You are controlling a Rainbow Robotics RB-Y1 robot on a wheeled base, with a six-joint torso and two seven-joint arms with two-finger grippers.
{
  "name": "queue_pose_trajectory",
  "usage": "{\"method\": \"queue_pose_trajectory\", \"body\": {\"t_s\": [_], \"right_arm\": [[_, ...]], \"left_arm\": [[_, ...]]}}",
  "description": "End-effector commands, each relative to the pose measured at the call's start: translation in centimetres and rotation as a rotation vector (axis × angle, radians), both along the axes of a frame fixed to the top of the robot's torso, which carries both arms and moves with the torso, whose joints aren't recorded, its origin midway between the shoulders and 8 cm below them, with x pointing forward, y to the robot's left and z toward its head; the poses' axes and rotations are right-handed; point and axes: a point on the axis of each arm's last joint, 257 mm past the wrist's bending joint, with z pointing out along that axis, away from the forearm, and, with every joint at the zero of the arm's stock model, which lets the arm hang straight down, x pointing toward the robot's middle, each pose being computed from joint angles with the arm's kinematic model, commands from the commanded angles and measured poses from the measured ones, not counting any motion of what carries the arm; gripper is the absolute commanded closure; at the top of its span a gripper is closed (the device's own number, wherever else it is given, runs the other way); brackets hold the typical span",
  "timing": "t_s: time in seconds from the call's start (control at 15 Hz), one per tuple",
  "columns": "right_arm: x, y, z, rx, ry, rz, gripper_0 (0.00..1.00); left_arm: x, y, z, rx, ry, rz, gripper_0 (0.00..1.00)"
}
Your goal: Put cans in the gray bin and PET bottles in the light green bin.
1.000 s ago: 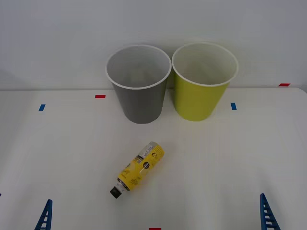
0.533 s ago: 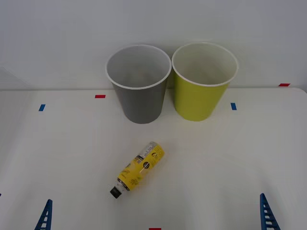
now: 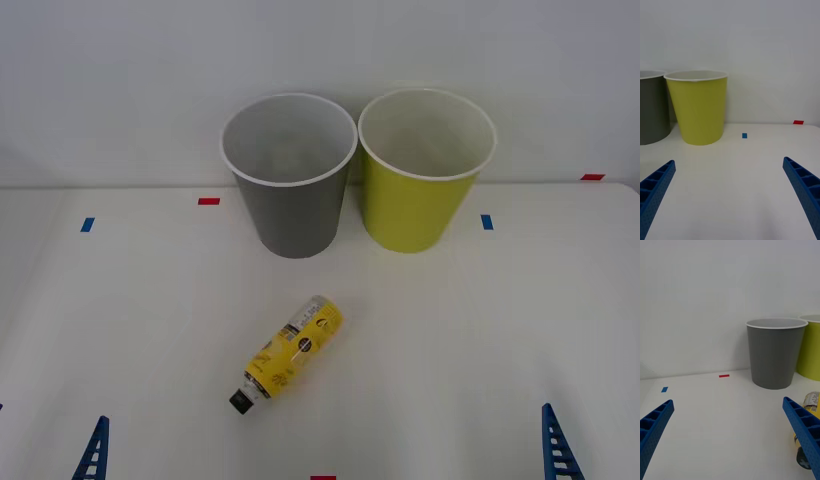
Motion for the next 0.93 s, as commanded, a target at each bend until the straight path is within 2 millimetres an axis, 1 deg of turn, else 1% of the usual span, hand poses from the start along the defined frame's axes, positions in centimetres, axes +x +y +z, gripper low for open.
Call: {"method": "queue_pose_trajectory", "body": {"t_s": [0.07, 0.13, 0.2, 0.27, 0.33, 0.4, 0.47, 0.53, 0.67, 0.8, 0.87, 0.93], "right_arm": [[0.0, 0.0, 0.0, 0.0, 0.0, 0.0, 0.0], [0.0, 0.0, 0.0, 0.0, 0.0, 0.0, 0.0], [0.0, 0.0, 0.0, 0.0, 0.0, 0.0, 0.0], [0.0, 0.0, 0.0, 0.0, 0.0, 0.0, 0.0], [0.0, 0.0, 0.0, 0.0, 0.0, 0.0, 0.0], [0.0, 0.0, 0.0, 0.0, 0.0, 0.0, 0.0], [0.0, 0.0, 0.0, 0.0, 0.0, 0.0, 0.0], [0.0, 0.0, 0.0, 0.0, 0.0, 0.0, 0.0], [0.0, 0.0, 0.0, 0.0, 0.0, 0.0, 0.0], [0.0, 0.0, 0.0, 0.0, 0.0, 0.0, 0.0], [0.0, 0.0, 0.0, 0.0, 0.0, 0.0, 0.0], [0.0, 0.0, 0.0, 0.0, 0.0, 0.0, 0.0]], "left_arm": [[0.0, 0.0, 0.0, 0.0, 0.0, 0.0, 0.0], [0.1, -0.2, -1.8, -0.015, 0.035, 0.007, 0.0], [0.0, -0.4, -2.9, -0.034, 0.052, 0.014, 0.0], [0.0, -1.1, -2.8, -0.051, 0.047, -0.005, 0.0], [-0.1, -1.6, -2.1, -0.063, 0.026, -0.01, 0.0], [-0.1, -1.1, -1.9, -0.035, 0.021, -0.019, 0.0], [0.0, -0.7, -2.5, -0.019, 0.049, -0.024, 0.0], [0.2, -0.4, -2.6, -0.006, 0.057, -0.03, 0.0], [0.4, -0.3, -3.2, -0.017, 0.093, -0.074, 0.0], [0.6, -1.3, -3.8, 0.019, 0.122, -0.154, 0.0], [0.8, -2.2, -3.8, 0.028, 0.125, -0.204, 0.0], [1.0, -2.9, -4.4, 0.038, 0.147, -0.237, 0.0]]}}
